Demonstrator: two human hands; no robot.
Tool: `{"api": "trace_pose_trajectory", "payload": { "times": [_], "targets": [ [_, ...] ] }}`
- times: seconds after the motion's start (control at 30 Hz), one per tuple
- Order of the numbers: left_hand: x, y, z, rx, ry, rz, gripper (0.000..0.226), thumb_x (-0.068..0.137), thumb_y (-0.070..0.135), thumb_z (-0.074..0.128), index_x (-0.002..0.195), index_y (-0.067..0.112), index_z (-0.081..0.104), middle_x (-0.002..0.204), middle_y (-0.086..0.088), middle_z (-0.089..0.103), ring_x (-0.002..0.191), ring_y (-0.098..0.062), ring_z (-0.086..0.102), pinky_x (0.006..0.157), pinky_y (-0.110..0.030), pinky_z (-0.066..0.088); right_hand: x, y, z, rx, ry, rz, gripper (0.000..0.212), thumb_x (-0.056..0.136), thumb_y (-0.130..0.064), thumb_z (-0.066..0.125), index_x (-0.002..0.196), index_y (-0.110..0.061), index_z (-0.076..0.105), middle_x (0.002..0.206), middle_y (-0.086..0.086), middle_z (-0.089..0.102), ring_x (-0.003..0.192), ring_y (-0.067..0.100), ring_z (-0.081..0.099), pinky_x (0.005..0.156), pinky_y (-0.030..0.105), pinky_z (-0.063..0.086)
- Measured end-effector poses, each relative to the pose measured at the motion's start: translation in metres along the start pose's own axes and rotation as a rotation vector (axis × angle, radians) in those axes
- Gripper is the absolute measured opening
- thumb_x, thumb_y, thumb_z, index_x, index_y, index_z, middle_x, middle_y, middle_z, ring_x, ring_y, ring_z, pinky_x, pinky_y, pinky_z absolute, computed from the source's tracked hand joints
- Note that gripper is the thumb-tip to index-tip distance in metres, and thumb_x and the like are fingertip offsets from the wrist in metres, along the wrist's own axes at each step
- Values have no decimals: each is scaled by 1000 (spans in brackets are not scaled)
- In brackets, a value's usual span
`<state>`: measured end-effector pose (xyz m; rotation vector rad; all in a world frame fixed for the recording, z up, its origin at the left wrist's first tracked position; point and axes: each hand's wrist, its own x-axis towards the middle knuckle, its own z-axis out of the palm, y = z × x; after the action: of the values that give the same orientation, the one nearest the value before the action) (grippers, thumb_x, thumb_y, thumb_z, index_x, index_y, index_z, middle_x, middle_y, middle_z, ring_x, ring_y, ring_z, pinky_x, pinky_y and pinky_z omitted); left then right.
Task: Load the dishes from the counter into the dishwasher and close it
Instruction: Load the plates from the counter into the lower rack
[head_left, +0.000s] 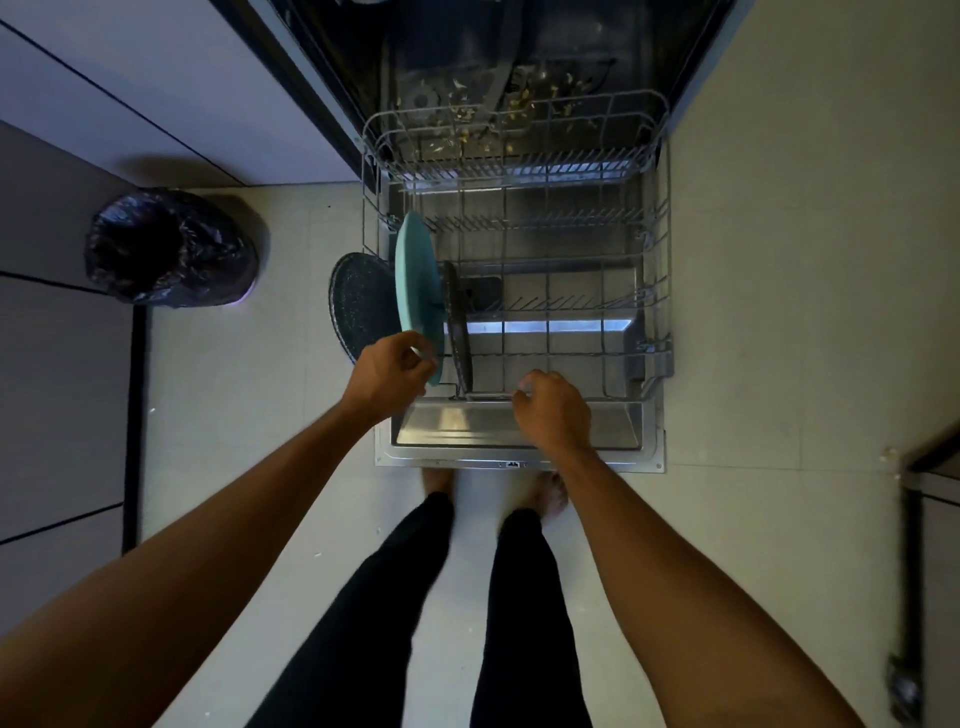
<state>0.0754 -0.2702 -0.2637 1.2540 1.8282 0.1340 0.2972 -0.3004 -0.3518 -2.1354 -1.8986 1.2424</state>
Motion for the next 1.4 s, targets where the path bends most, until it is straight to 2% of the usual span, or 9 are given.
{"api": "trace_pose_trajectory", "payload": {
  "times": [0.13,0.37,0.43,0.53,0.77,0.93,1.03,1.17,1.4],
  "targets": [
    [-21,-39,-23,-10,-5,-33,14,95,22,61,108,18,65,97,-1,70,74,-14,70,67,-27,57,-28,-34,9,-23,-16,-6,15,97,-29,56,94,-18,66,86,1,66,80,21,63,71,35,55],
    [-46,-149,-98,-114,-34,-211,19,96,22,60,112,13,66,93,-5,72,76,-19,72,79,-37,59,-55,-144,51,-23,-182,17,18,95,-27,54,95,-17,69,96,8,71,90,29,66,76,33,52],
    [-55,-192,-136,-150,-22,-251,19,95,20,61,110,13,67,88,-7,73,75,-21,73,79,-38,59,-57,-195,76,-51,-217,19,18,93,-26,55,91,-17,69,98,10,72,93,32,65,76,32,49],
    [-71,-242,-195,-183,9,-258,15,94,19,61,107,15,68,85,-8,73,75,-24,72,76,-39,59,-57,-271,111,-38,-245,35,18,89,-31,54,91,-21,69,99,8,73,98,32,66,83,36,53],
    [-109,-331,-355,-154,151,-225,12,88,23,64,99,21,69,82,-2,71,76,-22,69,77,-39,56,-39,-481,144,-89,-323,-183,22,89,-34,62,105,-24,73,102,5,75,100,28,68,84,33,53],
    [-113,-342,-463,-280,344,-209,17,82,34,55,95,32,66,84,5,70,76,-13,68,77,-36,56,-18,-620,108,-55,-255,-369,14,89,-32,66,100,-25,73,95,1,75,93,22,68,82,32,53],
    [-99,-331,-531,-302,477,-166,20,77,37,53,93,36,65,80,10,68,81,-16,67,76,-35,54,7,-695,75,-46,-195,-464,12,88,-31,67,98,-27,73,94,-2,73,89,16,66,76,26,48],
    [-61,-297,-615,-309,633,-58,16,87,28,62,101,25,69,94,4,71,87,-15,65,81,-33,53,55,-775,24,11,-52,-586,13,87,-30,66,97,-26,73,92,-3,74,88,17,68,82,34,55],
    [30,-230,-719,-249,766,47,17,90,17,63,107,20,68,103,1,66,94,-15,63,86,-33,50,163,-876,-48,20,202,-731,21,85,-22,65,105,-23,73,101,0,70,97,22,64,86,35,52]
  ]
}}
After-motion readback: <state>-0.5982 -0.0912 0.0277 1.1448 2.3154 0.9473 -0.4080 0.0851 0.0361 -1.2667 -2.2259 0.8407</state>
